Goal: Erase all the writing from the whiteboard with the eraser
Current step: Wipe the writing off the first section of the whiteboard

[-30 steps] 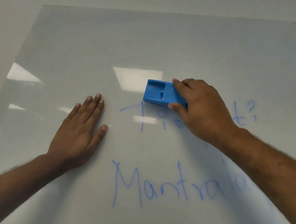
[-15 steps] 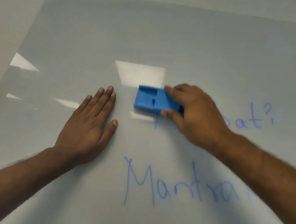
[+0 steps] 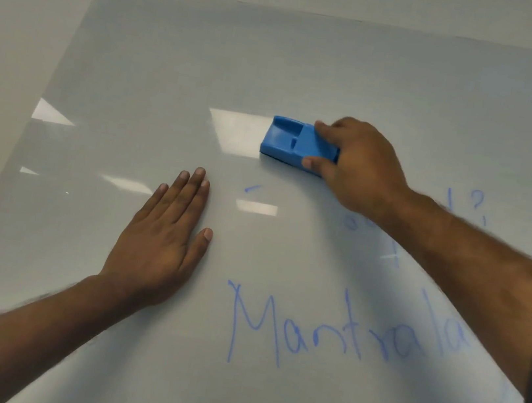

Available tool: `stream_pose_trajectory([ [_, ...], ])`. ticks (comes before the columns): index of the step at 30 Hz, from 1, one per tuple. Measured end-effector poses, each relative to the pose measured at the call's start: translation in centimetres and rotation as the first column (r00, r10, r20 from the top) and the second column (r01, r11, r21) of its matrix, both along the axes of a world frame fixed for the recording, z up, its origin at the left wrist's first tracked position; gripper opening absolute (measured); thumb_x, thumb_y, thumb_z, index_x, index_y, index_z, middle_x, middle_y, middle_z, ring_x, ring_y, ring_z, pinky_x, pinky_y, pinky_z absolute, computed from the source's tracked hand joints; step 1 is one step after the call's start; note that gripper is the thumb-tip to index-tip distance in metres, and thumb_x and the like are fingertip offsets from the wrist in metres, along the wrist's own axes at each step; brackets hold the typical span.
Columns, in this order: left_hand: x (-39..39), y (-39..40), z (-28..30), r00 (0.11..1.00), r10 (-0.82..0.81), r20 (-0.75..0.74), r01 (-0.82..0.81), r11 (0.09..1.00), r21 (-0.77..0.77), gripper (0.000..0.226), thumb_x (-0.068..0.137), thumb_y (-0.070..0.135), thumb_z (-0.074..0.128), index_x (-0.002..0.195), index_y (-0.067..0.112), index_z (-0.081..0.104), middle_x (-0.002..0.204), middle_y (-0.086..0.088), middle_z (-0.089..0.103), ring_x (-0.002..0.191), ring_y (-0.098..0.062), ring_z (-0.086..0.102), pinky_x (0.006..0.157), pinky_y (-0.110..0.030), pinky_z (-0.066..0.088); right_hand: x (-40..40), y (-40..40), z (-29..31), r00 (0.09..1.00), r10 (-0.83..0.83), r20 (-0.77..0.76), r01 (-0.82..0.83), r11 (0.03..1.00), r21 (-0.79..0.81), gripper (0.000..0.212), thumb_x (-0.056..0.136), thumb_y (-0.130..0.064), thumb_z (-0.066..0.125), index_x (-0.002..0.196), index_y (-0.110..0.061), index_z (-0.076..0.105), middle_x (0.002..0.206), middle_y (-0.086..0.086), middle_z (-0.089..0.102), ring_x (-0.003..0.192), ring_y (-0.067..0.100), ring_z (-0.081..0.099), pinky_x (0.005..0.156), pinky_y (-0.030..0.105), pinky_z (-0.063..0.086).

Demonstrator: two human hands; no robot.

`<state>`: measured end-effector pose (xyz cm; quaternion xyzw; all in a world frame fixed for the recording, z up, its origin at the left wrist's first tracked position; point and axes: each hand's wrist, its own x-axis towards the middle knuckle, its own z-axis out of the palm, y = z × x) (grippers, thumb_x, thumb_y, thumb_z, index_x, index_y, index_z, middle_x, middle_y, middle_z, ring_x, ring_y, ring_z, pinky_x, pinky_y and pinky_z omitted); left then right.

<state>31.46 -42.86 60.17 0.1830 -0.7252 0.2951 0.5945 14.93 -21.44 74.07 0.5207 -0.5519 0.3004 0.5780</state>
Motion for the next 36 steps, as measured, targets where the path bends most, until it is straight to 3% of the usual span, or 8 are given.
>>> stream_pose_trajectory([
  [3, 0.2, -0.2, -0.1, 1.000, 0.003, 0.004, -0.003, 1.000, -0.006, 0.066, 0.104, 0.045, 0.020, 0.161, 0.013, 0.010, 0.169, 0.000, 0.003, 0.156, -0.011, -0.001, 0.125, -0.028, -0.001, 1.4, -1.5, -0.1, 0.999, 0.019, -0.034, -0.019, 1.000, 0.020, 0.057, 0.089, -0.041, 0.062, 0.139, -0.020, 0.048, 0.127, 0.004, 0.055, 0.115, 0.028, 0.048, 0.095, 0.037, 0.039],
  [8, 0.5, -0.4, -0.4, 1.000, 0.001, 0.012, -0.001, 1.000, -0.016, 0.067, 0.104, 0.046, 0.021, 0.161, 0.013, 0.009, 0.169, 0.000, 0.005, 0.156, -0.010, -0.001, 0.125, -0.030, 0.001, 1.1, -1.7, -6.1, 0.977, 0.039, -0.208, -0.024, 0.997, 0.071, 0.056, 0.084, -0.038, 0.065, 0.133, -0.013, 0.055, 0.116, 0.007, 0.062, 0.102, 0.032, 0.055, 0.085, 0.039, 0.043],
  [13, 0.5, -0.5, -0.3, 1.000, 0.012, 0.017, -0.012, 1.000, -0.011, 0.067, 0.104, 0.046, 0.020, 0.160, 0.012, 0.011, 0.169, -0.002, 0.007, 0.156, -0.012, 0.001, 0.126, -0.031, 0.002, -1.1, 0.7, -10.9, 0.961, 0.045, -0.274, 0.022, 0.971, 0.238, 0.058, 0.081, -0.038, 0.060, 0.131, -0.010, 0.057, 0.114, 0.004, 0.064, 0.099, 0.029, 0.060, 0.084, 0.042, 0.050],
  [20, 0.2, -0.1, -0.6, 1.000, 0.004, -0.008, -0.004, 1.000, -0.001, 0.066, 0.104, 0.044, 0.019, 0.160, 0.010, 0.012, 0.169, -0.002, 0.006, 0.156, -0.012, 0.000, 0.126, -0.030, 0.000, -3.0, 2.7, -5.6, 0.996, 0.026, -0.085, -0.020, 0.998, 0.061, 0.056, 0.087, -0.041, 0.064, 0.136, -0.017, 0.053, 0.117, 0.003, 0.061, 0.103, 0.027, 0.055, 0.090, 0.039, 0.044],
  [23, 0.1, -0.1, -0.7, 1.000, -0.005, -0.014, 0.005, 1.000, 0.001, 0.065, 0.104, 0.042, 0.020, 0.160, 0.010, 0.013, 0.169, -0.002, 0.007, 0.156, -0.012, 0.001, 0.126, -0.030, 0.001, -1.5, 0.8, -6.1, 0.997, 0.065, -0.043, -0.064, 0.998, 0.023, 0.057, 0.085, -0.039, 0.068, 0.135, -0.015, 0.054, 0.114, 0.005, 0.061, 0.101, 0.028, 0.053, 0.088, 0.041, 0.043],
  [27, 0.2, -0.3, -1.0, 1.000, -0.019, -0.011, 0.019, 1.000, 0.003, 0.063, 0.104, 0.041, 0.020, 0.160, 0.011, 0.013, 0.169, -0.001, 0.007, 0.156, -0.011, 0.002, 0.126, -0.031, 0.002, 0.5, -1.4, -11.4, 0.984, 0.102, -0.148, -0.087, 0.991, 0.101, 0.058, 0.078, -0.042, 0.064, 0.126, -0.010, 0.060, 0.105, 0.006, 0.064, 0.089, 0.031, 0.057, 0.076, 0.041, 0.049],
  [32, 0.4, -0.3, -1.2, 1.000, -0.017, 0.002, 0.016, 1.000, 0.014, 0.064, 0.104, 0.042, 0.019, 0.160, 0.013, 0.011, 0.169, 0.000, 0.006, 0.156, -0.011, 0.001, 0.126, -0.030, 0.001, 0.6, -0.8, -18.8, 0.951, 0.115, -0.286, -0.032, 0.960, 0.277, 0.056, 0.082, -0.040, 0.065, 0.129, -0.010, 0.057, 0.108, 0.002, 0.062, 0.093, 0.024, 0.057, 0.079, 0.035, 0.048],
  [36, 0.4, -0.3, -1.3, 1.000, -0.024, 0.001, 0.024, 0.999, 0.029, 0.064, 0.104, 0.044, 0.017, 0.160, 0.013, 0.009, 0.169, 0.000, 0.003, 0.156, -0.011, -0.001, 0.126, -0.030, 0.000, -1.2, 0.5, -19.7, 0.898, 0.068, -0.435, 0.098, 0.932, 0.348, 0.059, 0.079, -0.042, 0.068, 0.130, -0.015, 0.055, 0.111, -0.001, 0.061, 0.093, 0.020, 0.058, 0.079, 0.032, 0.048],
])
